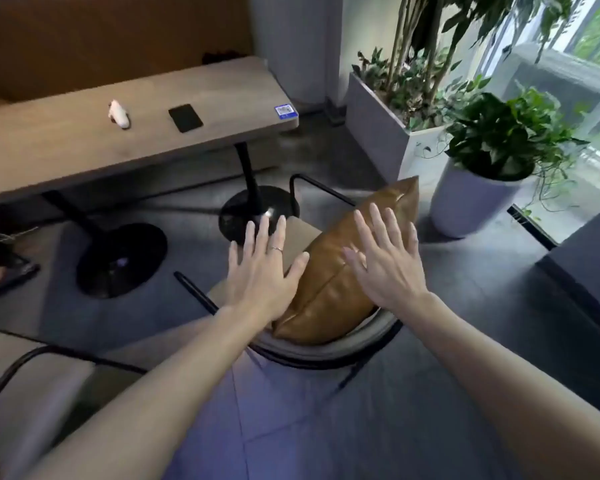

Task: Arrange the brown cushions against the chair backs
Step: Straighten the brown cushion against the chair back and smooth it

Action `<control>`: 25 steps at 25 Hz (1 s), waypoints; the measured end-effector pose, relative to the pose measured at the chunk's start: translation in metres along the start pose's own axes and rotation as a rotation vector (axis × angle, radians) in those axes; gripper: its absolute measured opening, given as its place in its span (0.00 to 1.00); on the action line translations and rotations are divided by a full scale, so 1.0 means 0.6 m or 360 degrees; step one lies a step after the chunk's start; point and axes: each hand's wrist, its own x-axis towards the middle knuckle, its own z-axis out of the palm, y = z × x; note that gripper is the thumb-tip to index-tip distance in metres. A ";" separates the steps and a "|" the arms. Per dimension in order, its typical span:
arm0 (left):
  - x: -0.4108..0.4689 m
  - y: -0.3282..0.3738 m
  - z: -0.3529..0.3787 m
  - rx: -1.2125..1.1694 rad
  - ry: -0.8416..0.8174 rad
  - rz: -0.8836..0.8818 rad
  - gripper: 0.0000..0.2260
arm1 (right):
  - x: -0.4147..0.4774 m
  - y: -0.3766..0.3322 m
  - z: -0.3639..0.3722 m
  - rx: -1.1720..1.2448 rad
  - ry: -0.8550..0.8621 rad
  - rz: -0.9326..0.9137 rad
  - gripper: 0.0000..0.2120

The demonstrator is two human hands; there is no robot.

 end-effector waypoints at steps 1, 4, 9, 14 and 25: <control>-0.003 0.002 0.028 -0.0044 -0.0118 -0.0077 0.33 | -0.007 0.005 0.018 0.0011 -0.0078 0.0055 0.33; -0.012 0.002 0.094 -0.0242 -0.0384 -0.0267 0.32 | -0.023 0.015 0.066 0.0061 -0.0216 0.0149 0.32; -0.016 -0.007 0.134 -0.0652 -0.0173 -0.0380 0.34 | -0.025 0.020 0.084 0.0196 -0.0174 0.0153 0.31; -0.064 0.014 0.145 -0.1052 0.0033 -0.0946 0.32 | -0.042 0.024 0.078 0.0311 0.0139 0.0134 0.22; -0.080 0.057 0.165 -0.2526 0.0126 -0.2027 0.53 | -0.057 0.119 0.128 0.1299 -0.0506 0.1738 0.43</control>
